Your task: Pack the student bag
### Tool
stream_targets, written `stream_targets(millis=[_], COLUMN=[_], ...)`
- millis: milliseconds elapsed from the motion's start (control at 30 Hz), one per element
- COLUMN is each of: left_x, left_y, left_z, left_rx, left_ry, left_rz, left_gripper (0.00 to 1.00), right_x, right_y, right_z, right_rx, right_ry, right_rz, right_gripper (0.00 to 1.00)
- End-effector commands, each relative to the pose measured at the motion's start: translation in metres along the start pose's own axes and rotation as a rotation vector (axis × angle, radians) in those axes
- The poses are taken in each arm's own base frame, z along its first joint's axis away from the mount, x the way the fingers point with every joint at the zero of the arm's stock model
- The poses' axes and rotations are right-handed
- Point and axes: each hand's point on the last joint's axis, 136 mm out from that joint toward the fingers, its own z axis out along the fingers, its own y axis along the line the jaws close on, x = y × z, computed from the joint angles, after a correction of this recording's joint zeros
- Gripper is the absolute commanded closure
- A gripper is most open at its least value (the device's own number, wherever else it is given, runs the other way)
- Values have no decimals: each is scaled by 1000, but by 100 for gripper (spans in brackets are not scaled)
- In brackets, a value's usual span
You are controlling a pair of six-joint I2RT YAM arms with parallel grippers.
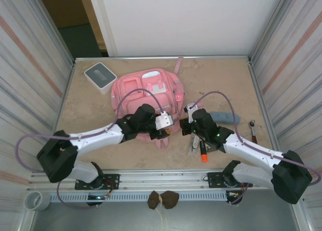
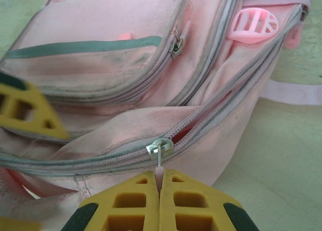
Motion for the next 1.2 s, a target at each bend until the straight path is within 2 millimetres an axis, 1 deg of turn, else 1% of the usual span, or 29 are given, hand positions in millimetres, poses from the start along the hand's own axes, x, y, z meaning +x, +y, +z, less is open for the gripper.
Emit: stream_targets(millis=[0,67,167,233,333,400,500,600,667,800,867,900,967,1033,1100,1167], left_x=[-16,-14,-11,-10,-15,-18,-17,-10,-7,-7,-7,-7,-6,-4,-3,-3], left_y=[18,19,16,11,2,-6,-15,-20,-19,-15,-15,-14,-11,-8,-6,-5], left_z=[13,22,26,20,3,-11,-25,-32,-36,-47,-50,-50,-49,-46,-43,-40], left_rx=[-70,-63,-44,-19,44,102,162,185,189,184,183,183,177,171,172,174], left_ry=[0,15,27,3,-78,-149,-204,-214,-222,-269,-284,-288,-283,-271,-263,-262], left_rz=[-10,-10,3,15,15,1,-9,-14,-25,-33,-31,-33,-35,-38,-36,-34], left_gripper=[47,54,75,88,99,100,100,100,100,100,100,100,100,100,100,100], right_x=[-25,-23,-15,-9,-3,-2,-4,-10,-14,-18,-19,-20,-25,-29,-33,-33], right_y=[11,8,-4,-22,-53,-78,-104,-120,-130,-152,-160,-162,-159,-151,-140,-129], right_z=[-11,-12,-9,-5,-2,-1,2,9,15,34,45,51,57,56,48,39], right_rx=[-39,-31,23,99,197,265,330,363,386,428,434,427,385,345,295,224], right_ry=[-108,-110,-89,-69,-51,-46,-35,-29,-18,9,26,36,45,50,62,82], right_rz=[18,19,14,16,50,95,143,173,195,243,267,279,289,279,272,294], right_gripper=[100,100,100,100,100,100,100,100,100,100,100,100,100,100,93,79])
